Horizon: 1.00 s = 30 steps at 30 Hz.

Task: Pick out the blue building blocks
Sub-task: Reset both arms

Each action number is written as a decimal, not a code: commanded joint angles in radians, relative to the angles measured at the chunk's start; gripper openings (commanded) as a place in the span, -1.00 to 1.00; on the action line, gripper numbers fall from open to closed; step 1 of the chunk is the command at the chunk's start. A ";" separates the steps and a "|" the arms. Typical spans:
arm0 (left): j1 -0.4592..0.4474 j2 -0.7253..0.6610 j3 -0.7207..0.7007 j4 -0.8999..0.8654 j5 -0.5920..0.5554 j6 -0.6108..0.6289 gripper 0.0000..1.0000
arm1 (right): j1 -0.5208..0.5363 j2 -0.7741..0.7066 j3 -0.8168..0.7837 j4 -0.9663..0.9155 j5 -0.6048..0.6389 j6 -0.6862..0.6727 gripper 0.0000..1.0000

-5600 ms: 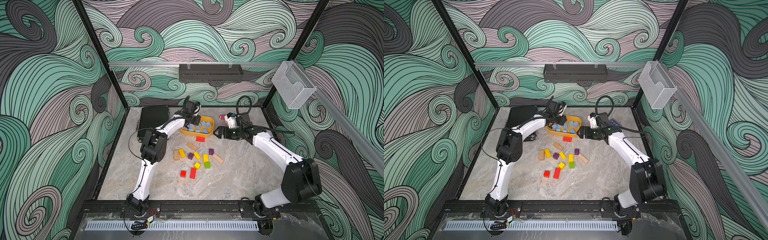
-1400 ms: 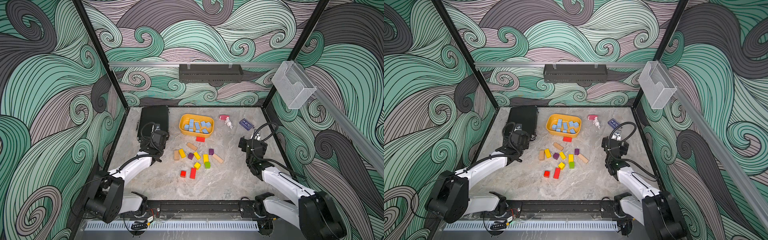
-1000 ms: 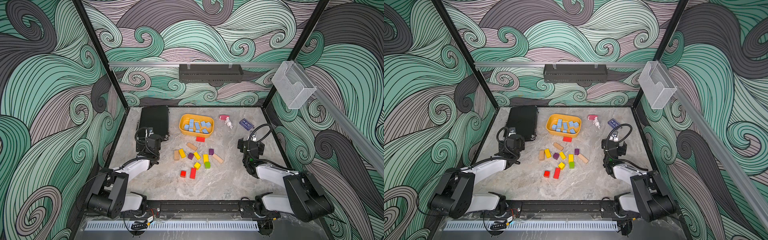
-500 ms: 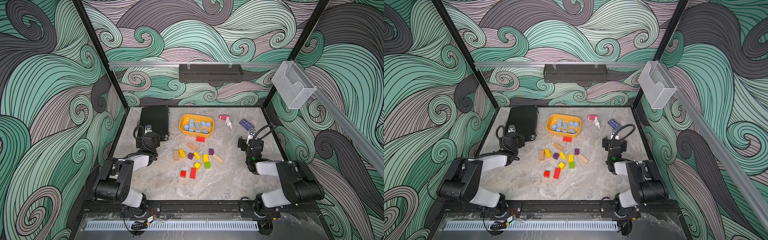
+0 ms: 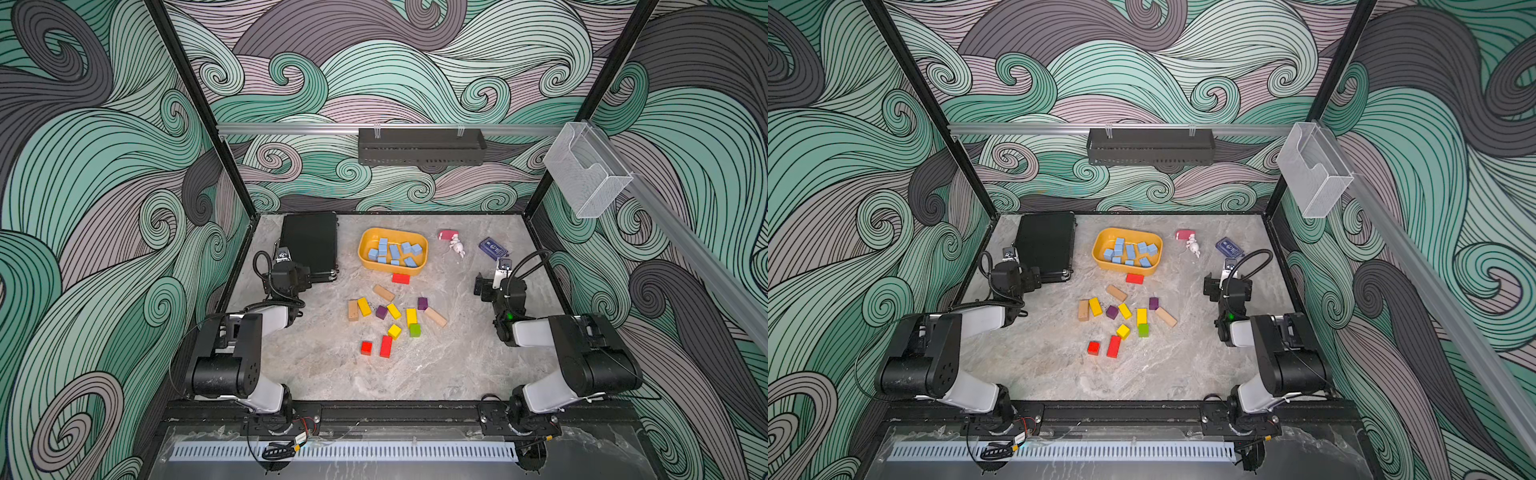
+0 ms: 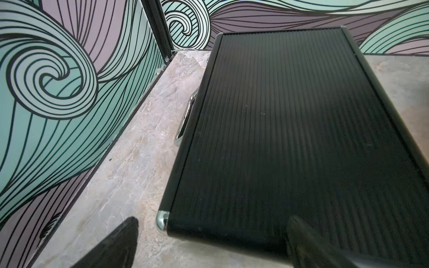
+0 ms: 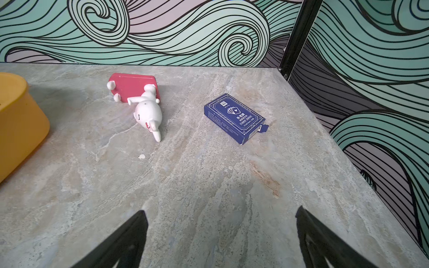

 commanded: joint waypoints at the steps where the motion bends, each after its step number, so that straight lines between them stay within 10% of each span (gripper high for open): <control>1: 0.010 0.003 0.008 -0.007 0.077 -0.018 0.97 | -0.004 -0.008 0.018 -0.005 -0.017 0.014 0.98; 7: 0.025 0.038 -0.116 0.257 0.174 0.022 0.97 | -0.005 -0.009 0.017 -0.003 -0.018 0.014 0.98; 30: 0.041 0.015 -0.079 0.144 0.197 -0.004 0.97 | -0.006 -0.003 0.027 -0.017 -0.022 0.014 0.98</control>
